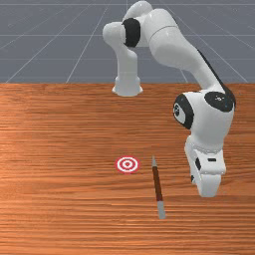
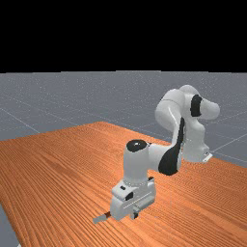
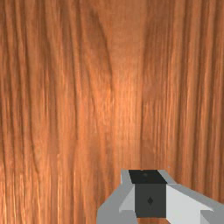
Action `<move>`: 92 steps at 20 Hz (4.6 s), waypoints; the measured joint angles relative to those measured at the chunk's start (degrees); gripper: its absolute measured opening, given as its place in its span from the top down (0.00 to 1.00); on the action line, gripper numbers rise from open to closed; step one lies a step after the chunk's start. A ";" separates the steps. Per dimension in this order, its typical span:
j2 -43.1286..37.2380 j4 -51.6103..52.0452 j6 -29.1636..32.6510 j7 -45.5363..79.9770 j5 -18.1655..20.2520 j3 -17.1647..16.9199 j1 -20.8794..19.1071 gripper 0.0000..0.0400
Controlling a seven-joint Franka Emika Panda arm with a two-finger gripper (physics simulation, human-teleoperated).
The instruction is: Pick up the pen and put it to the marker
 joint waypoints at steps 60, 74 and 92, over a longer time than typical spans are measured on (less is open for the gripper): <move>13.76 17.52 -2.21 -6.46 -0.52 -0.93 -3.57 1.00; 10.16 13.49 -0.31 -25.57 0.59 -2.25 -24.54 1.00; -17.25 -16.43 -0.22 -24.56 0.46 -2.15 -24.44 0.03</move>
